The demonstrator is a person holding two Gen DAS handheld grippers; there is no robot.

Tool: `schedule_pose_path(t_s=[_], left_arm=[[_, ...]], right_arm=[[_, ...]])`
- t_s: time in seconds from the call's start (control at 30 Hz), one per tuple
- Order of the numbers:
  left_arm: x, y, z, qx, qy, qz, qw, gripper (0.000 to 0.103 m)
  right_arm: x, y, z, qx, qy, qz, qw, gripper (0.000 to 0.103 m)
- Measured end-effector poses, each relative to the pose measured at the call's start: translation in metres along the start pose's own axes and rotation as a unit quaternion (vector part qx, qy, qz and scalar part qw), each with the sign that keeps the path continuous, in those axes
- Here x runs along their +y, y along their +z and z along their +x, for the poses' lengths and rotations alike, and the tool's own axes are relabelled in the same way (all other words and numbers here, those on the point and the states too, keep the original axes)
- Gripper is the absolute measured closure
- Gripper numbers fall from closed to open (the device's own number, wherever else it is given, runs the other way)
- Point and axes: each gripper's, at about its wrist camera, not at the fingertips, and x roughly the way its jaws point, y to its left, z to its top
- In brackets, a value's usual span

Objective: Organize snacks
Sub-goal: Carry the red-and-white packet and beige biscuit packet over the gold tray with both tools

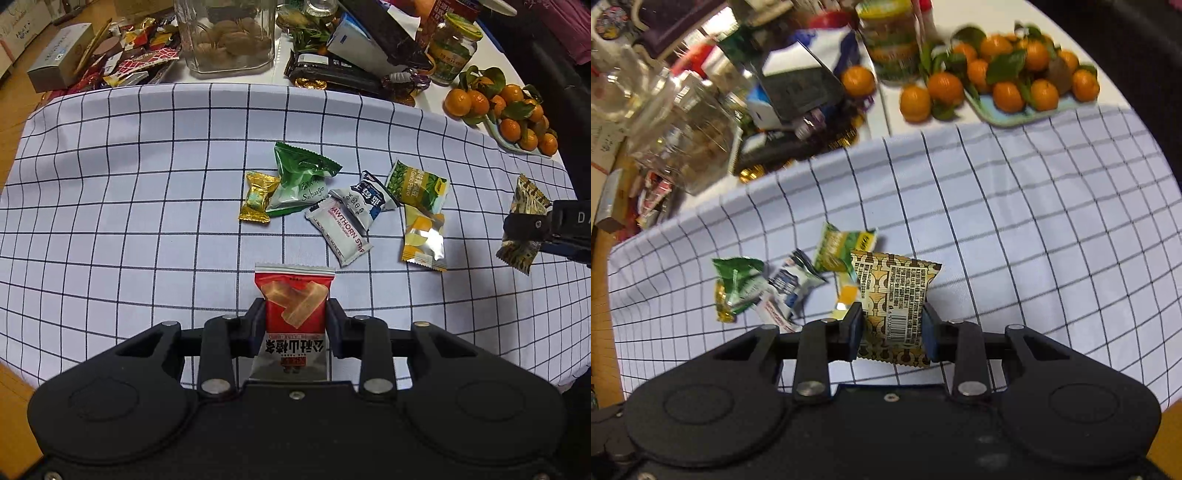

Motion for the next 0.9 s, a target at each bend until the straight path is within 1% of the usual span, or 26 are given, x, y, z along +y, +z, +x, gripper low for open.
schedule_pose_path(t_s=[0.1,0.2,0.27,0.4,0.5,0.6,0.7,0.9], left_arm=[[0.000,-0.013,-0.015,-0.021,-0.001,0.006,0.9998,0.061],[0.000,-0.029,-0.025,-0.039,0.005,0.008,0.9992,0.061],[0.002,-0.040,-0.030,-0.043,0.000,0.005,0.9991,0.061],[0.011,-0.059,-0.037,-0.042,-0.023,-0.015,0.9987,0.061],[0.016,-0.077,-0.042,-0.047,-0.026,-0.024,0.9983,0.061],[0.019,-0.093,-0.046,-0.054,-0.016,-0.027,0.9980,0.061],[0.022,-0.111,-0.048,-0.059,-0.015,-0.026,0.9978,0.061],[0.022,-0.142,-0.049,-0.064,-0.005,-0.016,0.9978,0.061]], right_arm=[[-0.001,-0.015,-0.018,-0.026,0.015,-0.007,1.000,0.069],[-0.004,-0.038,-0.031,-0.036,0.033,-0.010,0.999,0.069],[-0.004,-0.057,-0.037,-0.042,0.038,-0.016,0.998,0.069],[0.001,-0.093,-0.049,-0.061,0.037,-0.046,0.996,0.069],[0.004,-0.122,-0.057,-0.076,0.043,-0.066,0.994,0.069],[0.000,-0.147,-0.065,-0.080,0.060,-0.064,0.993,0.069],[-0.006,-0.171,-0.070,-0.082,0.080,-0.053,0.992,0.068],[-0.015,-0.207,-0.075,-0.084,0.096,-0.040,0.991,0.068]])
